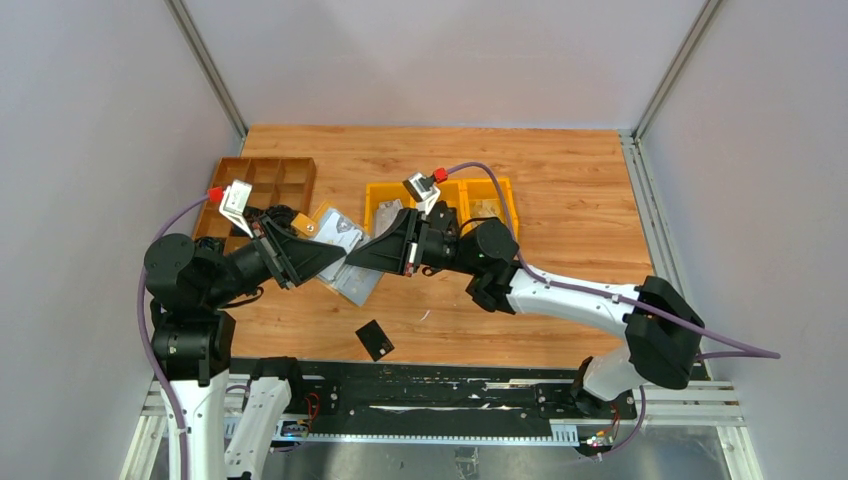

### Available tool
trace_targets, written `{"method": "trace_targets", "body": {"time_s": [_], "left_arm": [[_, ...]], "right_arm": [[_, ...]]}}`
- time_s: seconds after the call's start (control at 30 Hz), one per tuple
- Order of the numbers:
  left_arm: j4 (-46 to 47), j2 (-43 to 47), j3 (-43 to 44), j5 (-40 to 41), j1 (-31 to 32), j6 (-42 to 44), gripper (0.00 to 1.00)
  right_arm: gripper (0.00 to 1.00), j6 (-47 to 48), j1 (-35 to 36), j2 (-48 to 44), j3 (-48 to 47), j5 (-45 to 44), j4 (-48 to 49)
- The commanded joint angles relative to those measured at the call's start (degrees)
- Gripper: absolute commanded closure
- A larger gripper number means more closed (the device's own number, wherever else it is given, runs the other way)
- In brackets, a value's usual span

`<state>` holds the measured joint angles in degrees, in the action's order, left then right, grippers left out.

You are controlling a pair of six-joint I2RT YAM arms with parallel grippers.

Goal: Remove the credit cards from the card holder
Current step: Remove the credit card from the card holder.

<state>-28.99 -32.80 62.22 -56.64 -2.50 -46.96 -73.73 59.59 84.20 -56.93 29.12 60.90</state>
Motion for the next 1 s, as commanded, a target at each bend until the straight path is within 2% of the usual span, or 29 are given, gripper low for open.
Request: {"method": "trace_targets", "body": {"time_s": [0.0, 0.23, 0.4, 0.47, 0.6, 0.73, 0.97], "left_arm": [[1.5, -0.1, 0.1, -1.9, -0.1, -2.0, 0.75], [2.7, -1.0, 1.7, -1.9, -0.1, -3.0, 0.77], [2.8, -1.2, 2.1, -1.9, -0.4, -3.4, 0.83], [2.8, -1.2, 2.4, -1.9, -0.4, -3.3, 0.86], [2.9, -1.2, 2.5, -1.7, -0.6, -3.4, 0.90], [2.9, -1.3, 2.7, -1.8, -0.6, -3.4, 0.91], [2.2, -0.9, 2.8, -1.8, -0.6, -3.3, 0.91]], "right_arm": [[1.00, 0.5, -0.1, -2.9, 2.2, -1.2, 4.2], [1.00, 1.6, -0.1, -5.3, 6.0, -1.6, 3.0], [0.99, 1.7, -0.1, -5.5, 6.3, -1.5, 3.1], [0.84, 1.5, 0.0, -5.3, 6.0, -1.9, 2.8], [0.64, 1.2, 0.5, -4.0, 4.2, -2.6, 2.5], [0.60, 0.6, 0.9, -2.2, 2.4, -3.6, 2.5], [0.60, -0.7, 1.1, 0.3, 0.0, -6.0, 5.3]]}}
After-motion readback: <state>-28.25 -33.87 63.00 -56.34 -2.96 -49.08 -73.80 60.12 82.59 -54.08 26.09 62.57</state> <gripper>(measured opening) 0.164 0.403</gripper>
